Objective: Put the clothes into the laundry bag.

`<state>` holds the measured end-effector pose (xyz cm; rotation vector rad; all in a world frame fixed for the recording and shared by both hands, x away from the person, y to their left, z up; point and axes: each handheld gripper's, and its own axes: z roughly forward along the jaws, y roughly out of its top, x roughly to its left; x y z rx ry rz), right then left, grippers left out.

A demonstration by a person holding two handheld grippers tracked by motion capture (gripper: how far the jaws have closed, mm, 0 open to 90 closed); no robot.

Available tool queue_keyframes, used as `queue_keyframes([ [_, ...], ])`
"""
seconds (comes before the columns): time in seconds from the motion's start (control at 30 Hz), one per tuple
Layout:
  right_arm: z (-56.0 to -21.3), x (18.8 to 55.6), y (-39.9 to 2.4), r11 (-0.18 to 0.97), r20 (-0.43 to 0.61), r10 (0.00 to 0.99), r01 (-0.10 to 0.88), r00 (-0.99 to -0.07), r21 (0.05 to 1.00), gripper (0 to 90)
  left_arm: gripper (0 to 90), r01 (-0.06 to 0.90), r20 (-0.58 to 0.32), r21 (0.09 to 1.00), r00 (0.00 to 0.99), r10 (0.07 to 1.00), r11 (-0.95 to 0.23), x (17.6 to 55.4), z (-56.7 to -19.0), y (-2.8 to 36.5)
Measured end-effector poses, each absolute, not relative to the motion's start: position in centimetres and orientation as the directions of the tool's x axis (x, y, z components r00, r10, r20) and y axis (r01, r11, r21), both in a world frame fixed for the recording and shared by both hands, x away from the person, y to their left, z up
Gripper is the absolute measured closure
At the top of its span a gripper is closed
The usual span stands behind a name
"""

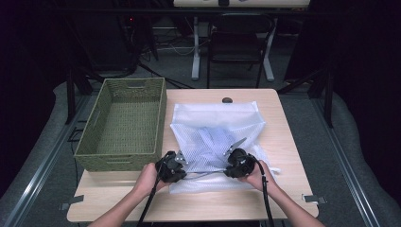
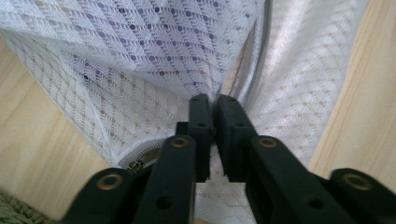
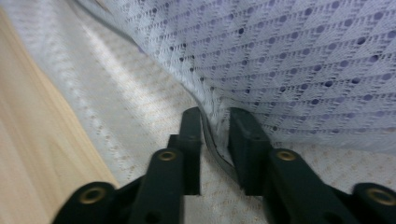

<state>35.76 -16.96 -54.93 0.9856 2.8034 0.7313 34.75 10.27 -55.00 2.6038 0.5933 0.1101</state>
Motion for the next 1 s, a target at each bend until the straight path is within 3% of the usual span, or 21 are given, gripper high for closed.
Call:
queue_keyframes([
  [0.17,-53.7,35.4,-17.4,0.662,0.131,0.581,0.56,-0.803,0.498,47.4,67.4,0.413,-0.046,0.478,0.893,0.447,-0.775,34.8,-54.6,10.8],
  [0.33,-52.6,35.2,-18.0,0.645,0.138,0.57,0.545,-0.81,0.535,33.1,48.6,0.437,-0.054,0.499,0.877,0.477,-0.748,34.2,-54.1,11.2],
  [0.63,-51.1,35.0,-19.2,0.598,0.107,0.617,0.553,-0.78,0.581,15.8,25.6,0.45,-0.055,0.551,0.86,0.508,-0.703,32.8,-52.5,12.1],
  [1.0,-49.9,34.2,-20.7,0.588,0.059,0.656,0.558,-0.752,0.586,9.0,16.2,0.462,-0.054,0.578,0.844,0.534,-0.672,31.0,-51.3,14.5],
])
